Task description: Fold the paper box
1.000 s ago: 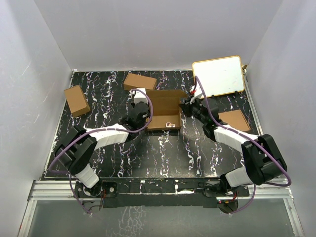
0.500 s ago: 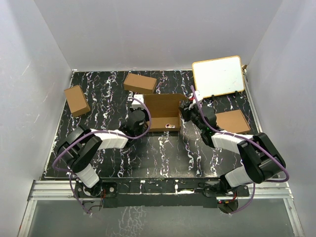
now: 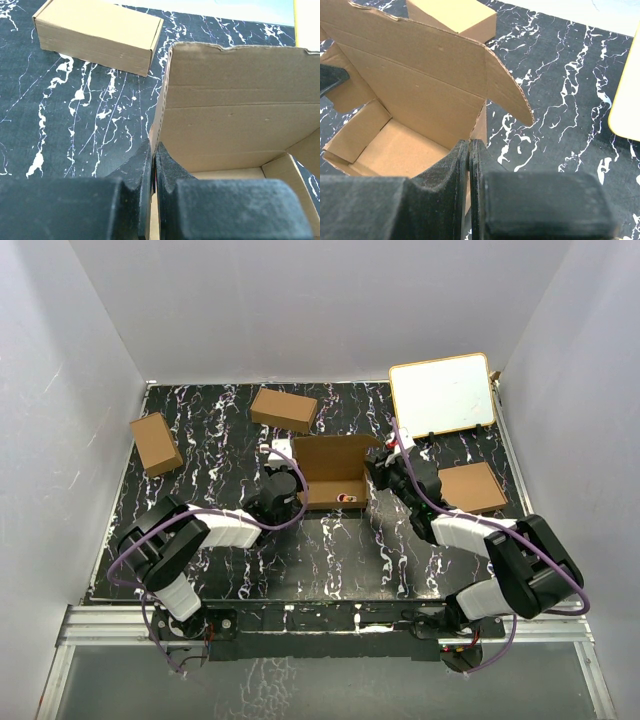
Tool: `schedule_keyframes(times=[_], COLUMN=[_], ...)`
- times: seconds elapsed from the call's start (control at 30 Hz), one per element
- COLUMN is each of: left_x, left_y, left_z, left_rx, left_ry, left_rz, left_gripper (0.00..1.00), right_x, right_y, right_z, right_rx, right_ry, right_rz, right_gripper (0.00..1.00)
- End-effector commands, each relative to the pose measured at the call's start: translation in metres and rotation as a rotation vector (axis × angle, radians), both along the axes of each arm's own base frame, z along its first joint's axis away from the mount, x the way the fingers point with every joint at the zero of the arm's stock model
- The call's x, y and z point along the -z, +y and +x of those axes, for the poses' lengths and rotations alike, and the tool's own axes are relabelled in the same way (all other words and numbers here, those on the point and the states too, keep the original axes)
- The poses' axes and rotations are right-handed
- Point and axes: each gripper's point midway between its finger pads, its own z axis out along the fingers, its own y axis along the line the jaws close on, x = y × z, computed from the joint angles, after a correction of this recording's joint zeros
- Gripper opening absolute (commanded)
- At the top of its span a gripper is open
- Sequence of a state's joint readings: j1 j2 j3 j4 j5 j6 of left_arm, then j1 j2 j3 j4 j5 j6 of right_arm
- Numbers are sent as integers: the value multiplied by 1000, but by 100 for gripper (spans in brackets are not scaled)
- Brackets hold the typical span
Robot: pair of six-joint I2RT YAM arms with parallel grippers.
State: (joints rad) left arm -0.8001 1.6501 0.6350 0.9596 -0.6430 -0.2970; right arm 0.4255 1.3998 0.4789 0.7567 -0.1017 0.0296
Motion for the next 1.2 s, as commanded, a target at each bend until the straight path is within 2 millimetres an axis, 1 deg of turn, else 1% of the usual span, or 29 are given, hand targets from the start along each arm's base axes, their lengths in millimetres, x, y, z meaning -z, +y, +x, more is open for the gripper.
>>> schedule_keyframes(times=[0.0, 0.33, 0.6, 1.17], left_x=[4, 8, 7, 13], left_y=[-6, -5, -7, -5], left_z=[-11, -17, -23, -34], left_rx=[18, 8, 18, 12], left_ry=[18, 25, 28, 49], left_rz=[-4, 1, 3, -2], left_gripper=[0, 0, 0, 1], right_x=[-20, -11, -8, 2], right_y=[10, 5, 3, 2], right_z=[-7, -14, -19, -32], right_rx=[-43, -40, -42, -71], right_ry=[-41, 3, 24, 94], right_rz=[49, 26, 0, -21], right_gripper=[10, 12, 12, 15])
